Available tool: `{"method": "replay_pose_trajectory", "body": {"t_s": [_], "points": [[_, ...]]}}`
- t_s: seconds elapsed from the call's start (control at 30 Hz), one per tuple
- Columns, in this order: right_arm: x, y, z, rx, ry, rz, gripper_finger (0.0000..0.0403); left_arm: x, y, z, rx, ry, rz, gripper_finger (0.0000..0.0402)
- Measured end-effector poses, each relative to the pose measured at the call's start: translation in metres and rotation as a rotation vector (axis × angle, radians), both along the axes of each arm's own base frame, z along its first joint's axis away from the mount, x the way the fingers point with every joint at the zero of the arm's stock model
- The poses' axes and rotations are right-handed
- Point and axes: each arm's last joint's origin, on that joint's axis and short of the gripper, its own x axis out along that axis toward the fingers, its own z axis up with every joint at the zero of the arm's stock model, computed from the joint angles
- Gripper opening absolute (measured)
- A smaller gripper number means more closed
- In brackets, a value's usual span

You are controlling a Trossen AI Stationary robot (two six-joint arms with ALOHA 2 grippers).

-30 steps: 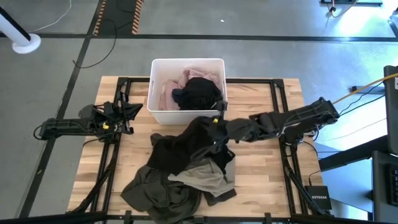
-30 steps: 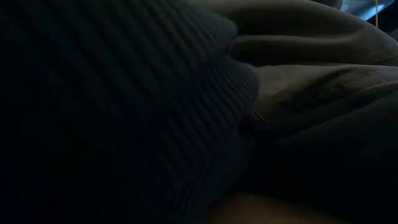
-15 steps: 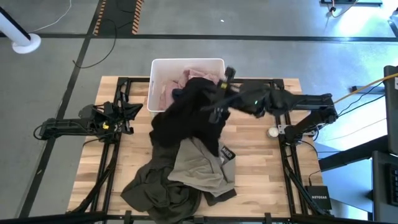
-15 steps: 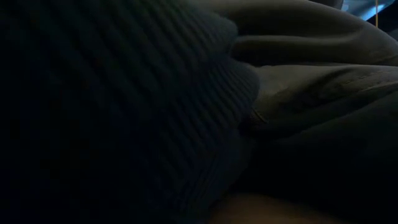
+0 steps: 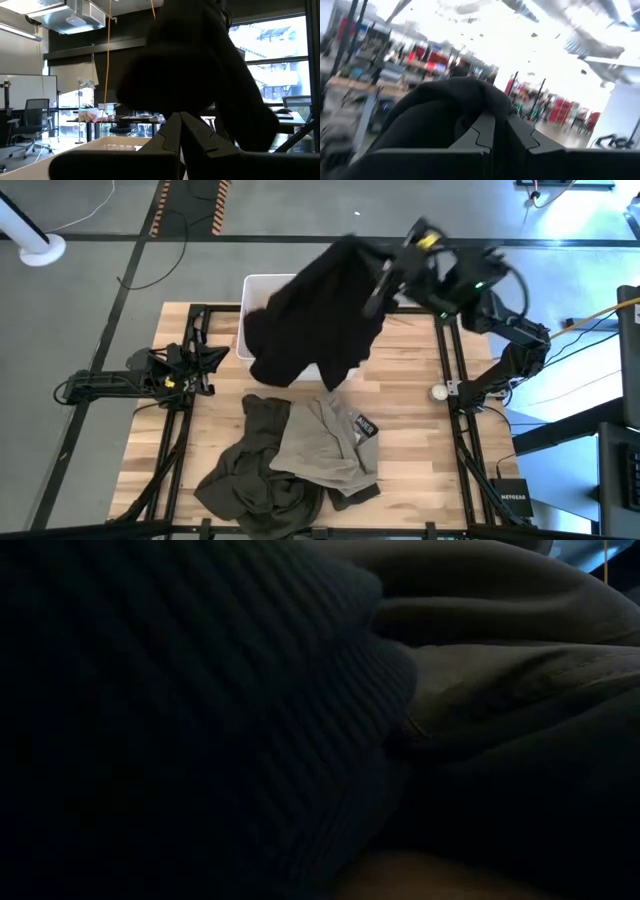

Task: Sort clothes
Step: Put the black shirt into the white laundry organizer

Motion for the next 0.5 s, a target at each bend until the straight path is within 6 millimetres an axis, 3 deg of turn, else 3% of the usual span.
{"method": "replay_pose_trajectory", "body": {"t_s": [0.23,0.5], "points": [[-0.017,-0.017,0.025,-0.039,-0.189,-0.028,0.0030,0.000,0.000,0.000,0.000,0.000,0.000,0.0000],[-0.013,-0.034,0.027,-0.067,-0.254,-0.058,0.0030,0.000,0.000,0.000,0.011,0.003,0.005,0.0000]]}}
